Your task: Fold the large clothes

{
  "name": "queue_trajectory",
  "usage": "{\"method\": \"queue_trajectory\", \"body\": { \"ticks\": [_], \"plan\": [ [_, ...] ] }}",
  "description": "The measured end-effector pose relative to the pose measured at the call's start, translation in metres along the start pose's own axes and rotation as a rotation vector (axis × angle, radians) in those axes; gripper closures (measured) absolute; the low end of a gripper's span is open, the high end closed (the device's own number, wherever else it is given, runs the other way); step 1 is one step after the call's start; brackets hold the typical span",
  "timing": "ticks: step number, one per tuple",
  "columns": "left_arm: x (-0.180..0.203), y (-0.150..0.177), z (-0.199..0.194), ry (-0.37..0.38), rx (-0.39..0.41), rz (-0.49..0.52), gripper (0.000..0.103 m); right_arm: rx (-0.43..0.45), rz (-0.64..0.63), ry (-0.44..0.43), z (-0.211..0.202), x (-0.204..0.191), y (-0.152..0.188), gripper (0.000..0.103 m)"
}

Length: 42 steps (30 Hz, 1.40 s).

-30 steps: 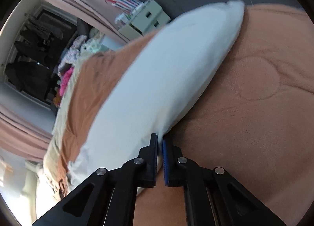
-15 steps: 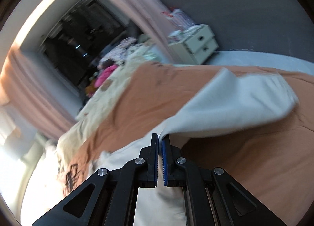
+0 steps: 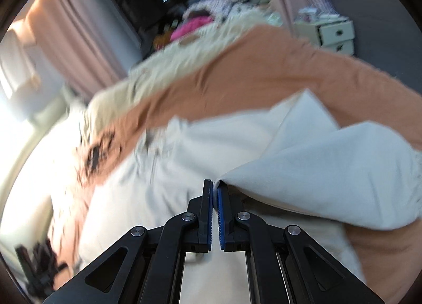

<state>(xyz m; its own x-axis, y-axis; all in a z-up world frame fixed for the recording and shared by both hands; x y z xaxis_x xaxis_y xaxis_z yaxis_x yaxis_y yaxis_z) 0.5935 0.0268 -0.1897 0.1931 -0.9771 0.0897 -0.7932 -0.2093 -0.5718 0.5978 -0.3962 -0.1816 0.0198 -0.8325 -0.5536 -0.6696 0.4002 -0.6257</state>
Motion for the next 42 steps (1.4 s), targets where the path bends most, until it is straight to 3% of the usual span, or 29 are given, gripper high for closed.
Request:
{"method": "queue_trajectory", "body": {
  "ticks": [4,6,7,8,10,14,24,27,28,29,30,31,37,42],
  "plan": [
    [0.003,0.001,-0.001,0.009,-0.005,0.003,0.032,-0.182,0.072,0.013,0.029,0.015,0.04,0.092],
    [0.003,0.001,-0.004,0.01,0.003,0.007,0.032,-0.174,0.135,-0.015,0.02,0.023,0.048,0.064],
    [0.004,0.001,-0.005,0.011,0.007,0.008,0.032,-0.143,0.165,-0.02,0.009,0.028,0.048,0.041],
    [0.004,0.001,-0.006,0.011,0.008,0.008,0.032,-0.086,0.19,-0.008,-0.007,0.033,0.047,0.033],
    [0.004,0.004,-0.006,0.013,0.004,0.008,0.032,0.012,0.24,0.018,-0.04,0.05,0.042,0.033],
    [0.006,0.007,-0.005,0.013,-0.003,0.007,0.032,0.113,0.369,0.081,-0.082,0.093,0.048,0.033],
    [-0.003,0.003,-0.002,-0.007,-0.004,-0.02,0.032,0.164,0.637,0.19,-0.081,0.181,0.068,0.033],
    [-0.004,0.001,-0.001,-0.006,-0.004,-0.03,0.032,0.222,0.62,0.213,-0.076,0.185,0.059,0.035],
    [-0.004,0.001,-0.001,-0.003,-0.003,-0.033,0.032,0.233,0.607,0.233,-0.075,0.186,0.055,0.049],
    [-0.004,0.0,-0.001,-0.001,-0.003,-0.034,0.032,0.241,0.595,0.248,-0.074,0.187,0.051,0.078],
    [-0.003,-0.001,-0.001,0.002,-0.003,-0.033,0.032,0.245,0.593,0.246,-0.074,0.188,0.049,0.092],
    [-0.003,-0.001,0.0,0.004,-0.004,-0.033,0.032,0.259,0.601,0.222,-0.076,0.189,0.048,0.096],
    [-0.008,-0.001,0.0,-0.005,-0.006,-0.051,0.032,0.396,0.511,0.188,-0.105,0.16,0.024,0.098],
    [-0.013,-0.003,-0.015,0.045,0.003,-0.09,0.032,0.404,0.358,0.177,-0.108,0.097,0.007,0.098]
  ]
}}
Point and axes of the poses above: each gripper's, at about its wrist camera, not at the fingertips, and z roughly the way its jaws point, x to its right, y to its underside, the point moved 4 cm from there along z, roughly the way its jaws point, and after that the axes turned 12 degrees about -y, right-handed, at the moved point
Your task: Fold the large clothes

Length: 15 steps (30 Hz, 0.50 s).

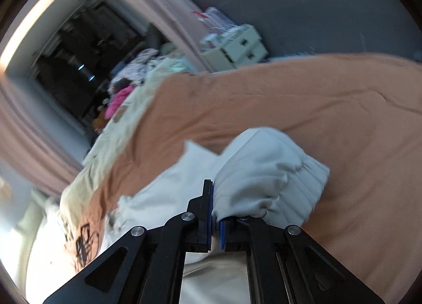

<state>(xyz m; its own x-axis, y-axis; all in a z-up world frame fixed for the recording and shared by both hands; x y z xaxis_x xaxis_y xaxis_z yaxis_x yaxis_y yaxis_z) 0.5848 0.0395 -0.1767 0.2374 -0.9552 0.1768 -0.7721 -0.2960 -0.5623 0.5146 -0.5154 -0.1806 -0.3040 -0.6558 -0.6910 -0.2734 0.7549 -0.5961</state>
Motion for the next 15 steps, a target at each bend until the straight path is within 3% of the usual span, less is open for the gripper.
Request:
{"method": "queue_trajectory", "body": {
  "ticks": [10,15],
  "plan": [
    [-0.024,0.006,-0.013,0.078,-0.013,-0.087,0.032,-0.032,-0.155,-0.14,0.005,-0.109,0.036,0.098],
    [-0.046,0.006,-0.016,0.094,-0.023,-0.139,0.032,-0.097,-0.276,-0.217,0.019,-0.168,0.075,0.098]
  ]
}}
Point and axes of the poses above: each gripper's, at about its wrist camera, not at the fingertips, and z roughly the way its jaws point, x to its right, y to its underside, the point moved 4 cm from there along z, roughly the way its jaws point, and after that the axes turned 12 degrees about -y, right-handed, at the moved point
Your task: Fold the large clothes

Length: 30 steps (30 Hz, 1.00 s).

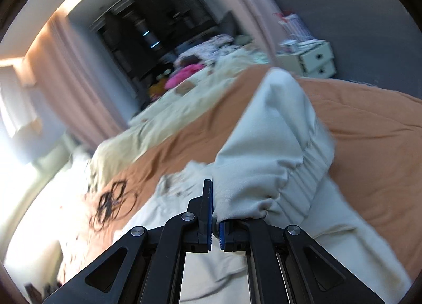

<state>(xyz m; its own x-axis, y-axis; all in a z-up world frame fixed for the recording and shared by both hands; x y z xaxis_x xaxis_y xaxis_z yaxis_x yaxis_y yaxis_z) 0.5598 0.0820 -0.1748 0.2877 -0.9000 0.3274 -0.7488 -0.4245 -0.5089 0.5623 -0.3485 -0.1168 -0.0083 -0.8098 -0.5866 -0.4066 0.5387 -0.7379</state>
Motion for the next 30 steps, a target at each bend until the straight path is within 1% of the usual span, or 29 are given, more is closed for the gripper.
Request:
{"method": "queue_trajectory", "body": {
  "ticks": [6,9,13,15,18,19,20,21,22,23,24,26,28,30],
  "plan": [
    [-0.015,-0.008,-0.006,0.024,0.01,-0.039,0.032,-0.093,-0.105,-0.059,0.036,-0.055,0.034,0.098],
    [-0.02,-0.009,-0.008,0.003,0.013,-0.045,0.032,-0.163,-0.16,-0.075,0.06,-0.08,0.06,0.098],
    [-0.017,-0.009,-0.008,0.007,0.011,-0.025,0.032,-0.271,-0.24,-0.053,0.089,-0.096,0.095,0.098],
    [-0.016,-0.01,-0.005,-0.004,0.008,-0.014,0.032,-0.317,-0.277,-0.046,0.103,-0.103,0.111,0.098],
    [-0.017,-0.011,-0.001,-0.009,0.0,-0.021,0.032,-0.416,-0.315,-0.017,0.125,-0.104,0.136,0.098],
    [-0.017,-0.011,0.0,-0.009,-0.004,-0.026,0.032,-0.46,-0.331,0.002,0.131,-0.104,0.146,0.095],
    [-0.016,-0.01,0.002,-0.012,-0.008,-0.028,0.032,-0.505,-0.341,0.023,0.137,-0.103,0.156,0.088],
    [-0.016,-0.01,0.003,-0.015,-0.01,-0.028,0.032,-0.543,-0.337,0.023,0.141,-0.103,0.165,0.077],
    [-0.014,-0.009,0.004,-0.02,-0.012,-0.024,0.032,-0.575,-0.32,0.008,0.142,-0.101,0.173,0.049],
    [-0.012,-0.008,0.005,-0.024,-0.012,-0.018,0.032,-0.588,-0.299,-0.011,0.141,-0.1,0.178,0.029],
    [-0.007,-0.007,0.006,-0.028,-0.012,-0.001,0.032,-0.586,-0.284,-0.025,0.137,-0.099,0.181,0.027],
    [0.001,-0.005,0.006,-0.033,-0.003,0.028,0.032,-0.6,-0.257,-0.048,0.125,-0.102,0.182,0.027],
    [0.014,-0.004,0.007,-0.049,0.012,0.072,0.032,-0.59,-0.211,-0.09,0.108,-0.1,0.174,0.027],
    [0.027,-0.003,0.007,-0.056,0.032,0.107,0.032,-0.572,-0.164,-0.103,0.092,-0.095,0.164,0.027]
  ]
}}
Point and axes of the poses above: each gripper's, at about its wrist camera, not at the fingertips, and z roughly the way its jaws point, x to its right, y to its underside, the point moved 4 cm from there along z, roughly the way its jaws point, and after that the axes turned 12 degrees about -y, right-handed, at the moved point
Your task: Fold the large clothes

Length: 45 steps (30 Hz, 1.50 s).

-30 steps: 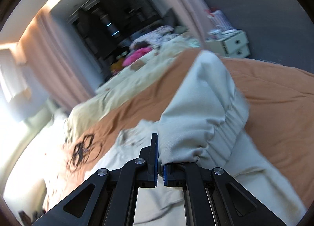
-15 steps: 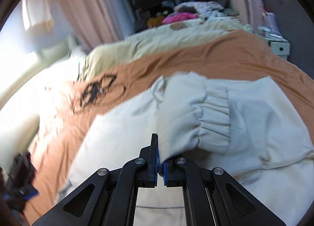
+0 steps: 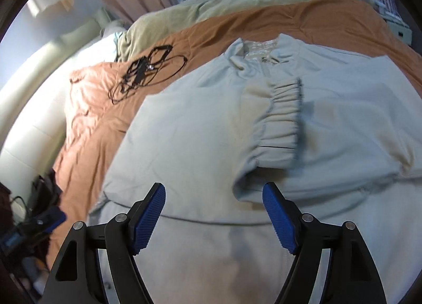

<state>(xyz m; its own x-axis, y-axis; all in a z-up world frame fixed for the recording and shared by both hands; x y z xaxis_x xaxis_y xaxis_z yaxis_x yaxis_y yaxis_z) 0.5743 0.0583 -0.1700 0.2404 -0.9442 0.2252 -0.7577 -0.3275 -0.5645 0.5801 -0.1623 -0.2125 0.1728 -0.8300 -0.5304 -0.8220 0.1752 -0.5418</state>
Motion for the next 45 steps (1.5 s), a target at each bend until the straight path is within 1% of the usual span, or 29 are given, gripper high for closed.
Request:
{"method": "queue_trajectory", "body": {
  "ticks": [4,6,9,12,15,18,21,24,27,30,32,33,34,35,36,37,38,39,41,42,45],
  "plan": [
    [0.027,-0.002,0.003,-0.001,-0.005,0.023,0.032,0.084,0.124,-0.036,-0.043,0.027,0.004,0.027],
    [0.046,-0.004,0.003,-0.007,-0.003,0.048,0.032,0.109,0.179,-0.028,-0.057,0.044,0.008,0.027],
    [0.079,-0.006,0.003,-0.032,0.002,0.119,0.032,0.142,0.237,0.016,-0.08,0.071,0.017,0.027],
    [0.117,-0.009,0.003,-0.033,0.003,0.196,0.032,0.2,0.337,-0.003,-0.098,0.101,0.018,0.027],
    [0.154,-0.012,0.006,-0.051,0.003,0.284,0.032,0.238,0.413,0.011,-0.11,0.129,0.02,0.03],
    [0.182,-0.014,0.015,-0.038,-0.031,0.311,0.032,0.246,0.464,0.009,-0.113,0.154,0.02,0.03],
    [0.21,-0.013,0.022,-0.049,-0.034,0.359,0.032,0.256,0.519,0.009,-0.115,0.176,0.017,0.031],
    [0.238,-0.009,0.033,-0.054,-0.041,0.412,0.032,0.283,0.563,0.045,-0.12,0.197,0.015,0.035],
    [0.26,-0.005,0.054,-0.085,-0.058,0.455,0.032,0.306,0.574,0.081,-0.129,0.214,0.012,0.035],
    [0.272,-0.001,0.074,-0.12,-0.078,0.485,0.032,0.312,0.6,0.113,-0.131,0.232,0.01,0.035],
    [0.277,0.003,0.089,-0.148,-0.094,0.505,0.032,0.321,0.638,0.119,-0.133,0.246,0.013,0.035],
    [0.279,0.004,0.095,-0.154,-0.102,0.512,0.032,0.322,0.66,0.118,-0.133,0.251,0.015,0.036],
    [0.282,0.005,0.098,-0.149,-0.105,0.519,0.032,0.321,0.677,0.115,-0.133,0.255,0.017,0.039],
    [0.285,0.007,0.101,-0.136,-0.103,0.528,0.032,0.319,0.683,0.115,-0.132,0.256,0.017,0.043],
    [0.288,0.009,0.101,-0.125,-0.093,0.54,0.032,0.318,0.682,0.123,-0.132,0.257,0.016,0.045],
    [0.291,0.011,0.102,-0.127,-0.077,0.558,0.032,0.318,0.678,0.129,-0.132,0.257,0.014,0.045],
    [0.293,0.012,0.103,-0.152,-0.058,0.583,0.032,0.32,0.673,0.13,-0.133,0.257,0.013,0.045],
    [0.293,0.014,0.106,-0.173,-0.053,0.596,0.032,0.32,0.671,0.127,-0.133,0.257,0.012,0.045],
    [0.288,0.014,0.113,-0.186,-0.076,0.593,0.032,0.32,0.669,0.114,-0.132,0.254,0.011,0.045],
    [0.281,0.014,0.117,-0.198,-0.092,0.581,0.032,0.318,0.663,0.111,-0.131,0.252,0.011,0.045],
    [0.259,0.01,0.121,-0.24,-0.108,0.572,0.032,0.313,0.65,0.121,-0.13,0.252,0.01,0.045]
  ]
}}
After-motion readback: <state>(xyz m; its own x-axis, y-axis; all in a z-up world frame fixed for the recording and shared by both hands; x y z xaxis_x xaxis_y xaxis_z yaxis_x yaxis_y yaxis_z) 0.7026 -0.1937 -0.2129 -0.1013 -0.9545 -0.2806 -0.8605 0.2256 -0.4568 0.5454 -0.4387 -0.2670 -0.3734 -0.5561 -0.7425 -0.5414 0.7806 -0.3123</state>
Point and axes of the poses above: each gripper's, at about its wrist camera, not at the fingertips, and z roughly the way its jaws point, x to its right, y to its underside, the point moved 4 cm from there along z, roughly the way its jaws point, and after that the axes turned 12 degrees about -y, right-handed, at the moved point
